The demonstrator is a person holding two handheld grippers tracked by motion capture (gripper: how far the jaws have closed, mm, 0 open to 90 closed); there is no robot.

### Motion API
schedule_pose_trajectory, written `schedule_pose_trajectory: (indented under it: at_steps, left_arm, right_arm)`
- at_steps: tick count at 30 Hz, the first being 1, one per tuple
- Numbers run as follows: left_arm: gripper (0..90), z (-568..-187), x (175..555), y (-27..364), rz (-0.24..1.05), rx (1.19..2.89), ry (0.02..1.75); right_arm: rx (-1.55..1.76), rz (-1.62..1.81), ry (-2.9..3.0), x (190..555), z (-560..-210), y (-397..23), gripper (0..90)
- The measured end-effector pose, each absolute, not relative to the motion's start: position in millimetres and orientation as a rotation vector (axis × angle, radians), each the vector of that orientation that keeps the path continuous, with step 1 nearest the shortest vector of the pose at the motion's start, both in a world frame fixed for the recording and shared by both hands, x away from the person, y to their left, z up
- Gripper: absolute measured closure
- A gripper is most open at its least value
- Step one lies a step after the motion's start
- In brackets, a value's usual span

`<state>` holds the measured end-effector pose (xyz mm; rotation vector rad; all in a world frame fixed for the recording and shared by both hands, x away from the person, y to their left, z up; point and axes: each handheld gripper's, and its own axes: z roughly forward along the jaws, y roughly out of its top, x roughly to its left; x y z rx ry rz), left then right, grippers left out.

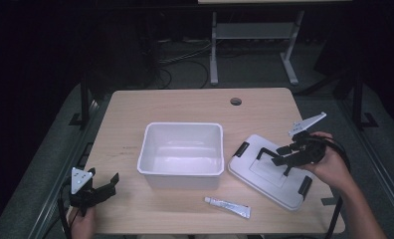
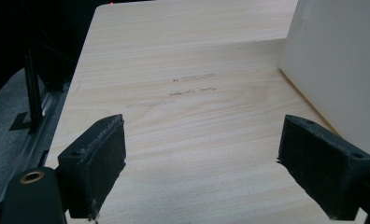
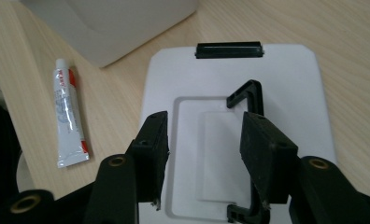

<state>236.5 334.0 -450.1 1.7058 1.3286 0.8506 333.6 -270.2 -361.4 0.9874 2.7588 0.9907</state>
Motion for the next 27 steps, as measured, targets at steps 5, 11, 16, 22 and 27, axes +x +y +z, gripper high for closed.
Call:
schedule_pose_trajectory:
  at_steps: [5,11,16,22,27]
  left_arm:
    - [14.0,-450,237,334,0.85,1.705,1.328]
    - [14.0,-450,236,335,0.853,1.704,1.328]
    - [14.0,-450,236,335,0.851,1.699,1.331]
    - [14.0,-450,236,335,0.851,1.702,1.331]
    - [14.0,-450,236,336,0.852,1.695,1.334]
  right_arm:
    - [0.958,1.006,2.779,325,-362,-264,49.7]
    - [0.92,1.018,2.804,318,-366,-253,48.2]
    - [0.883,1.015,2.834,313,-372,-242,47.3]
    - [0.862,1.024,2.868,307,-381,-231,44.6]
    - [0.836,1.025,2.891,303,-388,-223,44.0]
